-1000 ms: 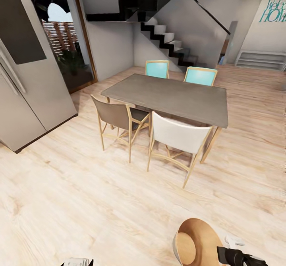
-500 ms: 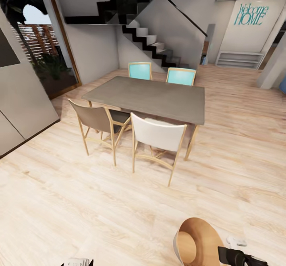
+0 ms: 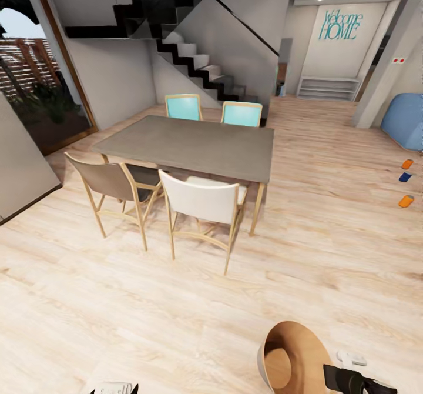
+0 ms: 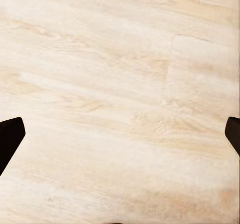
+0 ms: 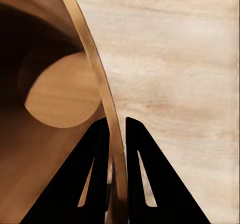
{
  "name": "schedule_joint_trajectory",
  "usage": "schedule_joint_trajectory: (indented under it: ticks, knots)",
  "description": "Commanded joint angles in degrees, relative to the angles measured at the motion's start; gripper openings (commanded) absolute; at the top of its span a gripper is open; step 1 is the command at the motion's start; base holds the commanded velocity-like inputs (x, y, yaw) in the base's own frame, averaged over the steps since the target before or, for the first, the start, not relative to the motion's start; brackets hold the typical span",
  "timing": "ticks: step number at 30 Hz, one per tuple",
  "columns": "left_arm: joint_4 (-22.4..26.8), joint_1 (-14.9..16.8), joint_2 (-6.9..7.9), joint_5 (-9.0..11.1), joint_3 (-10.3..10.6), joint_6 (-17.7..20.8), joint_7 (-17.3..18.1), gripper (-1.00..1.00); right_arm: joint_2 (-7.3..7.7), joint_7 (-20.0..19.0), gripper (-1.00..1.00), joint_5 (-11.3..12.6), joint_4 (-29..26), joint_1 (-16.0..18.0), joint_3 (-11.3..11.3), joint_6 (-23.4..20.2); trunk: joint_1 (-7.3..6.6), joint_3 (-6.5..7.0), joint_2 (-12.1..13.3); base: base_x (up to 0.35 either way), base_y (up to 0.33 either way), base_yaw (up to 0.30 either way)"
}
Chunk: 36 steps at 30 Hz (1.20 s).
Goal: Put the three can of soda from the living room inside the tash can in the kitchen.
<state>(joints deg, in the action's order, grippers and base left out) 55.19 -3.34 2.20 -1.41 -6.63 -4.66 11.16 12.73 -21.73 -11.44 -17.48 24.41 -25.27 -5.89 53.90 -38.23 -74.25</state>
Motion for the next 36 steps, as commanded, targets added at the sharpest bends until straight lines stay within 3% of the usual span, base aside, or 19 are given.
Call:
schedule_joint_trajectory:
  ticks: [1,7,16,28,36]
  knots:
    - [0.0,0.0,0.0,0.0,0.0,0.0,0.0,1.0,-0.05,-0.34,-1.0,0.47,-0.02,0.02,-0.11,-0.08,0.0,0.0,0.0,0.0,-0.287,-0.006]
    - [0.0,0.0,0.0,0.0,0.0,-0.04,0.0,1.0,-0.1,-0.34,-1.0,0.49,-0.01,0.02,-0.11,-0.08,0.0,0.01,0.0,0.0,-0.287,-0.043]
    - [0.01,0.0,0.0,0.0,-0.04,-0.06,0.25,1.0,-0.14,-0.34,-1.0,0.54,-0.01,0.02,-0.13,-0.08,0.0,0.01,0.0,0.036,-0.278,-0.234]
    - [0.01,0.0,0.0,0.0,-0.05,0.18,0.35,1.0,-0.16,-0.34,-1.0,0.54,-0.01,0.02,-0.12,-0.08,0.0,0.01,0.0,0.278,-0.08,-0.245]
    - [0.01,0.0,0.0,0.01,-0.02,0.01,0.35,1.0,-0.16,-0.34,-1.0,0.42,0.0,0.02,-0.06,0.65,0.0,0.01,0.0,0.326,-0.005,-0.048]
